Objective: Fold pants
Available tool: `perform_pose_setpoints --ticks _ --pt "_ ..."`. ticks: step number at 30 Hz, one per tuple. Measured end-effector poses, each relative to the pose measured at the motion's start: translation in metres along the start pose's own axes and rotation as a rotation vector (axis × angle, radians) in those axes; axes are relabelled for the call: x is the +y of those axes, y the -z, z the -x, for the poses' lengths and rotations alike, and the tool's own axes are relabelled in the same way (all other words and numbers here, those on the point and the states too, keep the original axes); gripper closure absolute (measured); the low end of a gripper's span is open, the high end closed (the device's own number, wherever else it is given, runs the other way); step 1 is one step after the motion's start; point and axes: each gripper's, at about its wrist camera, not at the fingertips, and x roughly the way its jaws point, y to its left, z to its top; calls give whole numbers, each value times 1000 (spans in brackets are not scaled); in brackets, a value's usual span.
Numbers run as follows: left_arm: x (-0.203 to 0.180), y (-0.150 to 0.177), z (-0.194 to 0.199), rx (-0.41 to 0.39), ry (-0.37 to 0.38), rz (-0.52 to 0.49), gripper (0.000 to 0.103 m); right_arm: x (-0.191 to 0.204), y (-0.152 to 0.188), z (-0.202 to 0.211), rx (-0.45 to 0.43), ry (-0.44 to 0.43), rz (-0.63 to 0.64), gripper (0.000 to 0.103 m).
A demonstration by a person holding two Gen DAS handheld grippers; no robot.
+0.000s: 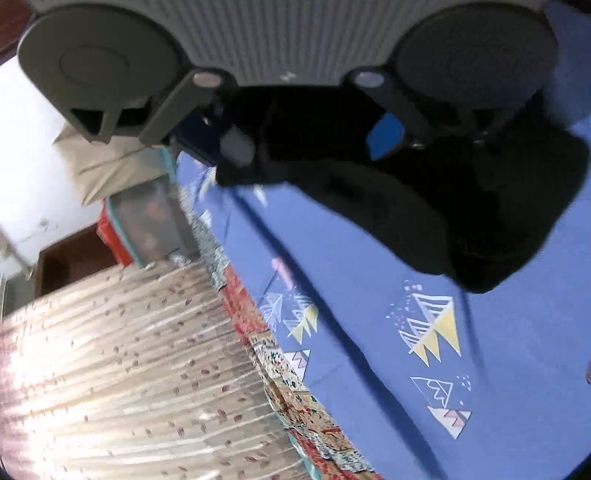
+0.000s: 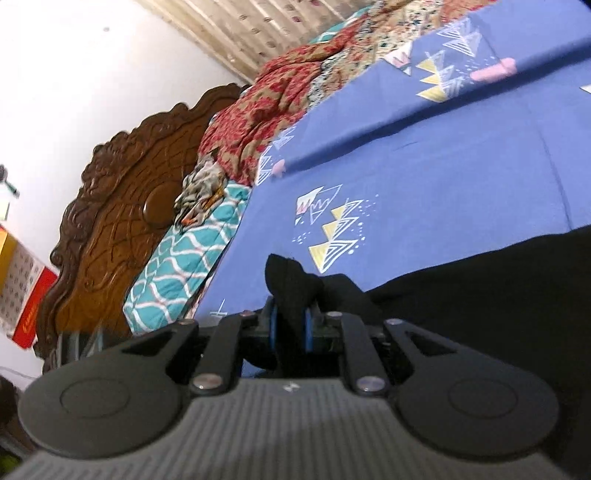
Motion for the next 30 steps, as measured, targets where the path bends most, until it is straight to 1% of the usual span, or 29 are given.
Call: perform_pose_setpoints --ticks 1,2,3,4,5,6,8,10,11,13,14,17,19,21,22,23,25,26,28,29,30 --pt "3 -6 -3 -4 19 26 23 2 6 6 -1 -1 6 86" --pt "5 -11 -6 -8 28 42 42 2 10 8 -1 -4 9 86" --pt "6 -16 -11 -7 28 49 73 2 11 9 0 -8 13 86" --pt "8 -21 -16 4 21 52 86 3 13 9 4 -15 23 86" --pt "8 -27 -20 12 11 56 95 5 15 9 9 -19 36 86" --pt "9 -32 -21 16 12 57 96 8 16 6 20 -19 53 86" --pt "6 -42 -16 -5 0 21 96 17 18 -4 45 -19 102 86" --pt "5 -59 -6 -31 -10 -10 96 31 24 -17 82 -22 197 83" --pt "5 -66 -2 -25 -20 -19 95 39 29 -24 101 -11 260 83" --pt "5 -78 3 -4 -76 -59 95 56 39 -44 146 19 400 77" --pt "5 -81 5 13 -114 -88 94 61 44 -55 177 28 456 72" --pt "5 -75 18 51 -235 -184 88 66 61 -89 288 65 577 71" --pt "11 -62 33 55 -301 -237 83 64 76 -107 375 79 644 70" --pt "23 -47 49 51 -364 -240 76 59 92 -114 437 88 697 69" --pt "32 -39 57 47 -384 -214 74 57 98 -114 450 88 722 68" --pt "42 -34 63 46 -391 -171 72 57 102 -112 457 83 739 65" --pt "57 -26 75 37 -378 -90 69 57 106 -109 459 78 765 64" --pt "61 -24 79 30 -362 -65 67 58 106 -108 458 80 777 63" --pt "62 -20 83 15 -317 -40 57 58 105 -107 456 82 782 63" --pt "59 -19 82 12 -300 -41 43 58 105 -108 456 85 777 62" --pt "57 -19 78 14 -296 -51 36 56 105 -109 456 86 766 62"
